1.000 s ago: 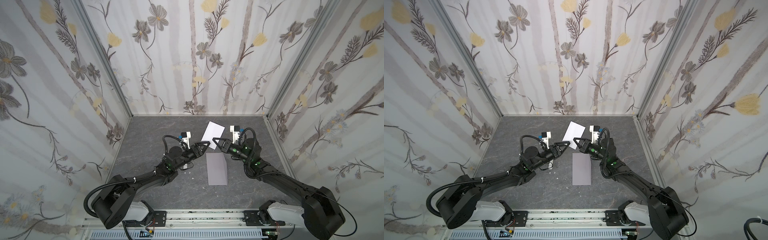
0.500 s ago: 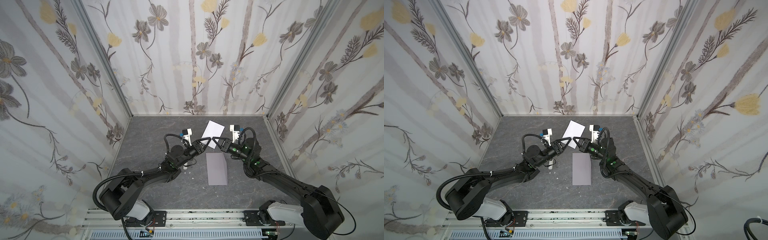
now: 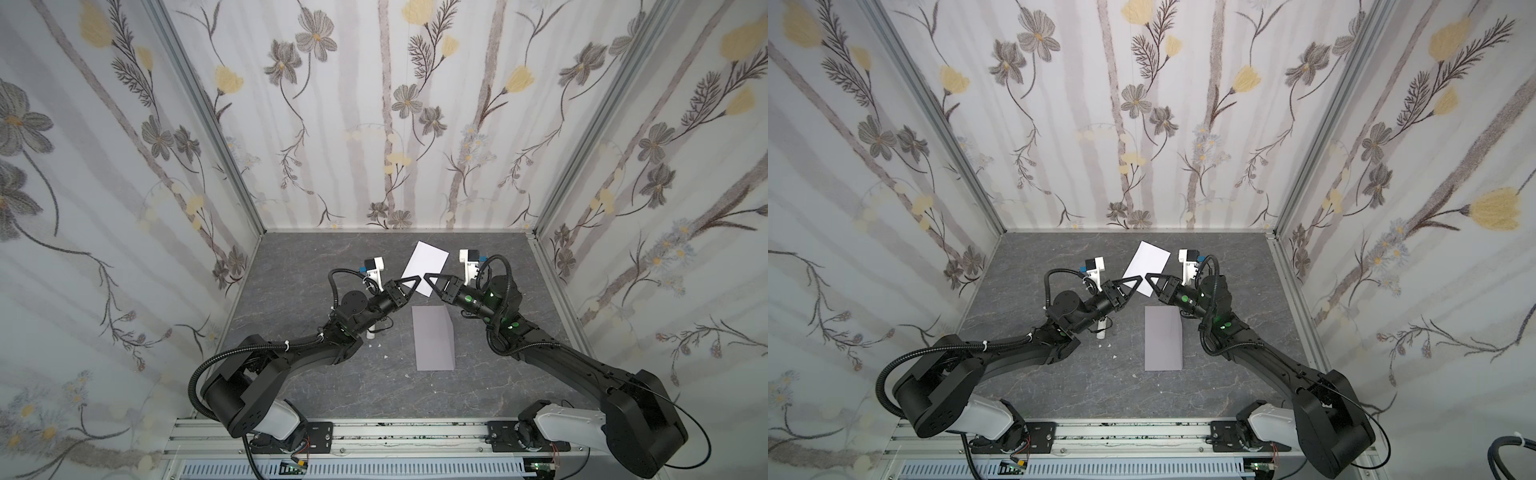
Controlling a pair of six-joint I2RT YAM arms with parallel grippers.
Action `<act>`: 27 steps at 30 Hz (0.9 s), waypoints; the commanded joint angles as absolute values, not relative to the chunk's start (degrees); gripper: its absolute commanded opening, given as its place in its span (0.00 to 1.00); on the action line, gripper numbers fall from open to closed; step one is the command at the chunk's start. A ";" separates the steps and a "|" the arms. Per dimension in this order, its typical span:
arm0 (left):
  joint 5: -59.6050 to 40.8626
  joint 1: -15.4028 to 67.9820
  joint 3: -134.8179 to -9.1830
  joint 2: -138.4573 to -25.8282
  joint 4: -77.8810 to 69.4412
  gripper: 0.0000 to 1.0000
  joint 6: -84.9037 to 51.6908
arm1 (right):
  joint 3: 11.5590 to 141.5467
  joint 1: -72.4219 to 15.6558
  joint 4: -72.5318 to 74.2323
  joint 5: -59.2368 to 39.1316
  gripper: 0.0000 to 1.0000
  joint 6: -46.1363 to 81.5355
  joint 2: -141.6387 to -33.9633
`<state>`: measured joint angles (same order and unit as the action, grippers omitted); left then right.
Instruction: Place the letter into the envelope and seal it
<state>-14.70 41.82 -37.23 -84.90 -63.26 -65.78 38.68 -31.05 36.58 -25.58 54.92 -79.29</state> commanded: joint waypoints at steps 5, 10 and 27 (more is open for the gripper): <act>-21.72 39.53 -38.18 -84.88 -65.67 0.00 -64.44 | 37.57 -27.50 35.06 -28.43 0.53 51.43 -74.66; -30.49 37.43 -41.05 -85.05 -57.59 0.00 -62.45 | 35.27 -19.91 31.03 -34.31 0.63 47.79 -69.32; -48.74 35.53 -57.81 -80.11 -9.28 0.00 -36.01 | 44.95 -11.27 13.96 -50.99 0.75 27.73 -67.66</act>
<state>-44.27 35.92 -57.41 -81.30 -14.13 -40.27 43.51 -11.42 15.55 -47.33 32.05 -67.35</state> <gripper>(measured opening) 0.048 0.742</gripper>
